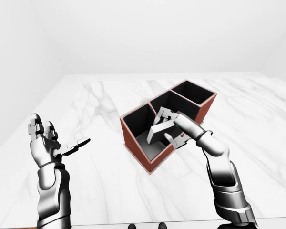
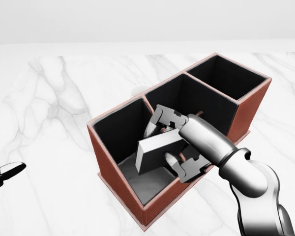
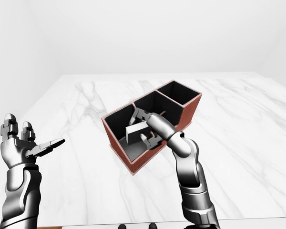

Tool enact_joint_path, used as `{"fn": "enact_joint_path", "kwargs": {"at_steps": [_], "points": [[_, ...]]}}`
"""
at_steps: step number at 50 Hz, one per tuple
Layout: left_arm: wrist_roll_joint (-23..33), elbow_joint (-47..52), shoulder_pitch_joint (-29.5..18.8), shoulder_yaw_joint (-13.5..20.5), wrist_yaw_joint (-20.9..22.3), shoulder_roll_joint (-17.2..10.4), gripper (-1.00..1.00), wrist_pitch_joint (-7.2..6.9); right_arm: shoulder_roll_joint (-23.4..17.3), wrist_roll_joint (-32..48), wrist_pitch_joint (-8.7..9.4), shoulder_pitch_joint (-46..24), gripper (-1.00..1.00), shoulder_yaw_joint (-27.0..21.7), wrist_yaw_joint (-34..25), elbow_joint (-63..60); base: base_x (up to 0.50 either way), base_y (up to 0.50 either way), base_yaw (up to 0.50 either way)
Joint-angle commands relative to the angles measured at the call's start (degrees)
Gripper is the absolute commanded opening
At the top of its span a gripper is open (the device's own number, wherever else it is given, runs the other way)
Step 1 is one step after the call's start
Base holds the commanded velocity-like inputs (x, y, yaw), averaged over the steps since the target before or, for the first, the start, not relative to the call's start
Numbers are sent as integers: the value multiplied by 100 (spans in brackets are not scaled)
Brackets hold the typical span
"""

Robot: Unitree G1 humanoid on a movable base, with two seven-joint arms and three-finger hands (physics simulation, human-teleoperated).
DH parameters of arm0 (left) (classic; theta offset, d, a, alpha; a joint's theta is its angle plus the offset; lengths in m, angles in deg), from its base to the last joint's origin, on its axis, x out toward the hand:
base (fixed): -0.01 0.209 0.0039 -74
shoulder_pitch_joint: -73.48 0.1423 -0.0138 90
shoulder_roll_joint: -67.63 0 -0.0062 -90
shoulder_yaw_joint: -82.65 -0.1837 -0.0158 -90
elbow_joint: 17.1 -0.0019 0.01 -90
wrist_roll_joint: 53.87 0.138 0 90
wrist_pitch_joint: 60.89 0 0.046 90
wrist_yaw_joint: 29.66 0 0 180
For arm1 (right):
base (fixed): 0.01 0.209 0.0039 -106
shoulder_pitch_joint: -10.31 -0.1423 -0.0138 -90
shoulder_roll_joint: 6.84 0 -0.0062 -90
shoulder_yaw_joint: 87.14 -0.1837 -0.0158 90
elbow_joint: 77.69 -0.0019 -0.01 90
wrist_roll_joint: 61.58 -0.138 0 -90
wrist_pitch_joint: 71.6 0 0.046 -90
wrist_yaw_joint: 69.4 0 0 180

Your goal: Pick up the book and place it in the left compartment of the caddy.

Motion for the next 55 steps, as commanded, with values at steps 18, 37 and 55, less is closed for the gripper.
{"fn": "enact_joint_path", "kwargs": {"at_steps": [18,37,55], "points": [[33,-115,-64,-91,-48,15,100,-16,127,-211,0,100,-100,68,104,6,0,0,0],[34,-122,-82,-93,-57,5,100,-25,104,-182,0,89,-100,38,73,-29,0,0,0],[34,-122,-82,-93,-57,5,100,-25,106,-179,0,89,-100,36,70,-29,0,0,0]]}}
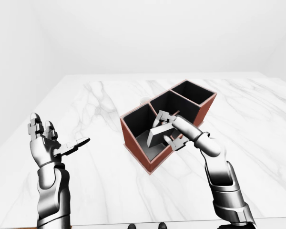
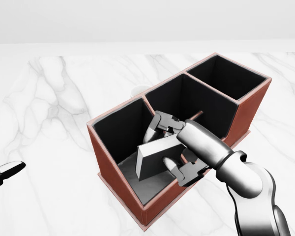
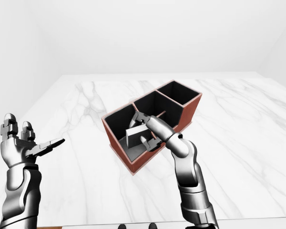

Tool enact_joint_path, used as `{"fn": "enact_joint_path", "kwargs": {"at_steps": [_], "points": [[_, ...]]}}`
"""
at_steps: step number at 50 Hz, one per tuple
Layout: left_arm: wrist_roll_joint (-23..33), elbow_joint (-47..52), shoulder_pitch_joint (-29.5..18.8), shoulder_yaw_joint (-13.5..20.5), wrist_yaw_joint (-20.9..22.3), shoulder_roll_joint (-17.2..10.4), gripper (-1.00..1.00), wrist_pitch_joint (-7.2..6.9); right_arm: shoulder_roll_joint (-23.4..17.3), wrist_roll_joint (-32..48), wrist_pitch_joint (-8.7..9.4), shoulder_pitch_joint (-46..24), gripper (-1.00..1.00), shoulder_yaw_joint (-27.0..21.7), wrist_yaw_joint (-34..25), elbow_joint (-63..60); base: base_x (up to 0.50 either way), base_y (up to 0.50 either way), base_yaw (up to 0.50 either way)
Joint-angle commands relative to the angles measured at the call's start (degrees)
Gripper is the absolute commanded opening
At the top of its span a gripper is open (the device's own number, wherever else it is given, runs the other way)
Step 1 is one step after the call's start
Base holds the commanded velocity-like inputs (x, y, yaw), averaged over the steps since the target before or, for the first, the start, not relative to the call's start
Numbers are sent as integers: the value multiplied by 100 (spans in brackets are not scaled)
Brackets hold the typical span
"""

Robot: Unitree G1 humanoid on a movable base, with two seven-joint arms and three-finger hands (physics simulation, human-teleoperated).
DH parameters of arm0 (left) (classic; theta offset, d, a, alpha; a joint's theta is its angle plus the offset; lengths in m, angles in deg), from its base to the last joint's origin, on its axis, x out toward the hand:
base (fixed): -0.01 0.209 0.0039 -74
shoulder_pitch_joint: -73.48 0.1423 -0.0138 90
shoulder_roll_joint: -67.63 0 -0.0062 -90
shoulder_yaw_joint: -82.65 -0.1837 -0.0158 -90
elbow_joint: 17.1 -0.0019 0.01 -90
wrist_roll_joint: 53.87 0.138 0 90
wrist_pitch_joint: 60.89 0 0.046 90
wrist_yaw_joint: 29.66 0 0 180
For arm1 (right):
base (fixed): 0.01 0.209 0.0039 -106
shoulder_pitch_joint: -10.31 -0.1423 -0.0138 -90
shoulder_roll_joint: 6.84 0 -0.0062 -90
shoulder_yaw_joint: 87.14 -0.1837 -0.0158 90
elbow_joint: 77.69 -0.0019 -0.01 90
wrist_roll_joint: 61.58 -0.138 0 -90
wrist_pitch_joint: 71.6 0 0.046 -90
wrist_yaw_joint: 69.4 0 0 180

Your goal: Pick up the book and place it in the left compartment of the caddy.

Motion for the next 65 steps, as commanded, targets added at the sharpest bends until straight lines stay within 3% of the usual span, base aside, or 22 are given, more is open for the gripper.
{"fn": "enact_joint_path", "kwargs": {"at_steps": [1,17,18,19,30,65], "points": [[50,-81,-50,-89,-38,33,100,-31,58,-239,0,43,-100,-16,122,-315,0,0,0],[50,-81,-50,-89,-38,33,100,-31,58,-238,0,43,-100,-16,122,-315,0,0,0],[43,-14,-26,-90,-36,35,100,-71,15,-190,0,-130,-100,46,72,-162,0,0,0],[46,-98,-37,-109,-11,60,100,-11,46,202,0,-305,-100,554,190,422,0,0,0],[36,-99,-44,-132,-2,62,100,-16,345,789,0,-354,-100,432,-4,745,0,0,0],[22,-158,-49,-143,-9,65,100,29,388,786,0,-420,-100,390,-4,1112,0,0,0]]}}
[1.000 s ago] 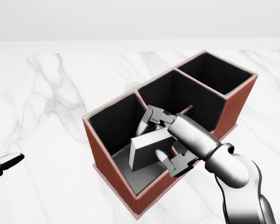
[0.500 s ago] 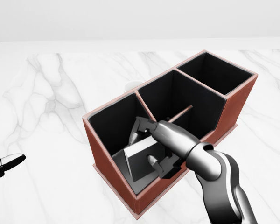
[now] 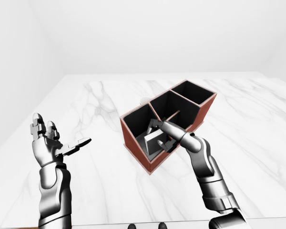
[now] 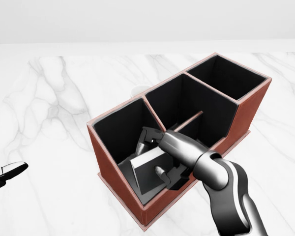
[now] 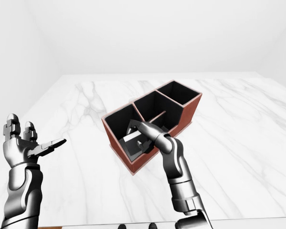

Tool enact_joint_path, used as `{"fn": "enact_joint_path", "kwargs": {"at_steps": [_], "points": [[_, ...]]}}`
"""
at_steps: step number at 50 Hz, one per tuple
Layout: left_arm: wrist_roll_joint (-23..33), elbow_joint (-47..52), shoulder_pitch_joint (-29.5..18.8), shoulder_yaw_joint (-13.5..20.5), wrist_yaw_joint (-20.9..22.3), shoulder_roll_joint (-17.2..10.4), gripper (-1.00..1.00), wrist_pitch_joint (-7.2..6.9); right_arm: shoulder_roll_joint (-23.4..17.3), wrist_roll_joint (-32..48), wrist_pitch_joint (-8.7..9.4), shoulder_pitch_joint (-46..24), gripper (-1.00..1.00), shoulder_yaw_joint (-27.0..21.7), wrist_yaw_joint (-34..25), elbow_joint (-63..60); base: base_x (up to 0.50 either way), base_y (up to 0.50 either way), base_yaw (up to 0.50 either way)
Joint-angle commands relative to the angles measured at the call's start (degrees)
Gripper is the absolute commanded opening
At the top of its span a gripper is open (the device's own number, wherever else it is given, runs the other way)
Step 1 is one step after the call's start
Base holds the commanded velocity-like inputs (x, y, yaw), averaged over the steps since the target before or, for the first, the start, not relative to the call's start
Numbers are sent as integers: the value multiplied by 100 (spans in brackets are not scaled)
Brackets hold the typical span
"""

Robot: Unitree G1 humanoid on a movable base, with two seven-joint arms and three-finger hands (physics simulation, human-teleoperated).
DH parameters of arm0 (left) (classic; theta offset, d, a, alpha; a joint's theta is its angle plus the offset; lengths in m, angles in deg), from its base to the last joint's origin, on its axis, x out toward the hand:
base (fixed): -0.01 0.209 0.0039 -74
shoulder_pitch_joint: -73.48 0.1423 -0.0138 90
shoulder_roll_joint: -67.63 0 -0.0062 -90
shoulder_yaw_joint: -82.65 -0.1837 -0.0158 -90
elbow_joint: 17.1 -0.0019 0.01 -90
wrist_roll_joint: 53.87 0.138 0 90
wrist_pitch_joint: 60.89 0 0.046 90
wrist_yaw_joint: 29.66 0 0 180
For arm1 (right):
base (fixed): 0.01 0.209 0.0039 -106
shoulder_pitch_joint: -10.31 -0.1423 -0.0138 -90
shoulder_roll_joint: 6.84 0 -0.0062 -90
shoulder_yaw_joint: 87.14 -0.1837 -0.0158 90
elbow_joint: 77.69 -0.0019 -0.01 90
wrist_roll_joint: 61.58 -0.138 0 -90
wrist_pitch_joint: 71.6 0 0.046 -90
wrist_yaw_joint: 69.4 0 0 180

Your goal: Pick up the book and place it in the left compartment of the caddy.

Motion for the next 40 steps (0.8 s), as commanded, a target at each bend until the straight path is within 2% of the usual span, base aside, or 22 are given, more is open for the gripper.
{"fn": "enact_joint_path", "kwargs": {"at_steps": [1,13,14,15,17,19,21,22,24,26,27,28,40], "points": [[42,-92,-46,-93,-46,37,100,0,76,-419,0,59,-100,4,0,-276,0,0,0],[46,-139,-63,-98,-46,28,100,0,84,-416,0,46,-100,1,0,-259,0,0,0],[-52,-1715,-828,41,206,-255,100,0,84,-411,0,40,-100,0,0,-260,0,0,0],[-137,-2983,-1381,43,427,-520,100,0,85,-409,0,41,-78,4,0,-280,0,0,0],[-274,-3364,-1497,-90,434,-650,100,0,86,-409,0,45,-51,2,0,-299,0,0,0],[-362,-3403,-1488,-195,392,-706,100,0,81,-421,0,38,-53,-13,0,-267,0,0,0],[-418,-3396,-1464,-254,362,-731,100,0,87,-419,0,48,-46,-4,0,-290,0,0,0],[-435,-3393,-1455,-276,347,-742,100,0,95,-423,0,65,-1,7,0,-316,0,0,0],[-449,-3402,-1462,-306,336,-756,100,0,93,-422,0,55,36,7,0,-297,0,0,0],[-462,-3427,-1479,-323,331,-762,100,0,86,-421,0,32,37,2,0,-297,0,0,0],[-462,-3441,-1487,-330,329,-763,100,0,86,-422,0,16,46,-4,0,-299,0,0,0],[-469,-3446,-1494,-335,332,-768,100,0,85,-423,0,4,100,-7,0,-303,0,0,0],[-479,-3394,-1469,-346,312,-772,100,0,99,-399,0,83,100,20,0,-368,0,0,0]]}}
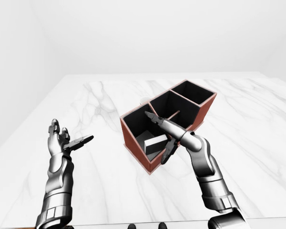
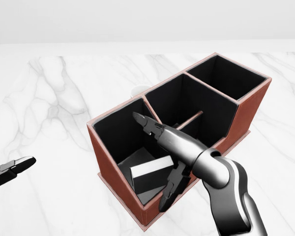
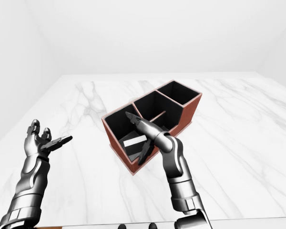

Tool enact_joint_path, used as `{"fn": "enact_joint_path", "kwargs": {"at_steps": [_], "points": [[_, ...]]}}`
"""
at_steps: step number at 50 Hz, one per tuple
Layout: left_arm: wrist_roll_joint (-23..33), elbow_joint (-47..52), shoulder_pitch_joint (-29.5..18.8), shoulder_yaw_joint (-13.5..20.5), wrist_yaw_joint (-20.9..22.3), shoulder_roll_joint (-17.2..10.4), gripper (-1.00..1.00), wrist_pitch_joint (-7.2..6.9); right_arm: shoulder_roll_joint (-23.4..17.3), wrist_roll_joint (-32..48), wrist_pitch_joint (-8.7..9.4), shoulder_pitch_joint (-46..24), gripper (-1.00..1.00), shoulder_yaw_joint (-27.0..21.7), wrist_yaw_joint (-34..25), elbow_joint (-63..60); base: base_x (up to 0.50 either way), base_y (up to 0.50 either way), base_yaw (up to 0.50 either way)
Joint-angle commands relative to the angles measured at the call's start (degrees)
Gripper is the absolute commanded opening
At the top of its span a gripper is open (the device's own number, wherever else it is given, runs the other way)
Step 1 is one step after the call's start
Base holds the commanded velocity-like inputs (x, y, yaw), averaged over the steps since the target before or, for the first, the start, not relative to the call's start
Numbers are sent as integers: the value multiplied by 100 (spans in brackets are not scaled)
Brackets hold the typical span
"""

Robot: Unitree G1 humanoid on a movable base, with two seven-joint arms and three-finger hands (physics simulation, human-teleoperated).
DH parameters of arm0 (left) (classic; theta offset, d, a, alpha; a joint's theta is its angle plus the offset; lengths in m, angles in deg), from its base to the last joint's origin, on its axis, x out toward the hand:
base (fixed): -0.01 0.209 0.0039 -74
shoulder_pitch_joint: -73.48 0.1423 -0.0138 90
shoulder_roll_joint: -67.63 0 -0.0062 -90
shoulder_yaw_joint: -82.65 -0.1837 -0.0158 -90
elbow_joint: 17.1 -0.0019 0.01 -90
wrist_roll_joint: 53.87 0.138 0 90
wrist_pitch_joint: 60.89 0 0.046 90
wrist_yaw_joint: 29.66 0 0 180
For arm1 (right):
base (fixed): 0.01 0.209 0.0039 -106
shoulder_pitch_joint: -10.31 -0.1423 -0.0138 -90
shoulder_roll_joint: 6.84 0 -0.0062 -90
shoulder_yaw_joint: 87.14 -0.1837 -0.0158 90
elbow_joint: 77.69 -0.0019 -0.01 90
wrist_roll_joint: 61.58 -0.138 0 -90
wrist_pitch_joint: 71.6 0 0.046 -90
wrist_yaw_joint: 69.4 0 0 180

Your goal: Pick up the book and place it in the left compartment of the caddy.

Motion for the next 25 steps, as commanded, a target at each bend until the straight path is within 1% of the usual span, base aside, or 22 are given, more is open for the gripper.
{"fn": "enact_joint_path", "kwargs": {"at_steps": [1,6,13,15,20,25], "points": [[-2,-343,-171,-134,-21,-45,100,0,64,-111,0,152,100,61,0,-318,0,0,0],[0,-394,-189,-155,-11,-31,100,0,87,-114,0,274,100,90,0,-360,0,0,0],[5,-420,-197,-154,-22,-36,100,0,131,-129,0,339,100,121,0,-804,0,0,0],[0,-448,-201,-157,-6,-29,100,0,139,-78,0,360,100,149,0,-1039,0,0,0],[-3,-475,-210,-163,1,-33,100,0,61,70,0,156,100,6,0,-1949,0,0,0],[-1,-505,-233,-172,-9,-33,100,0,-91,266,0,-84,100,-65,0,-2739,0,0,0]]}}
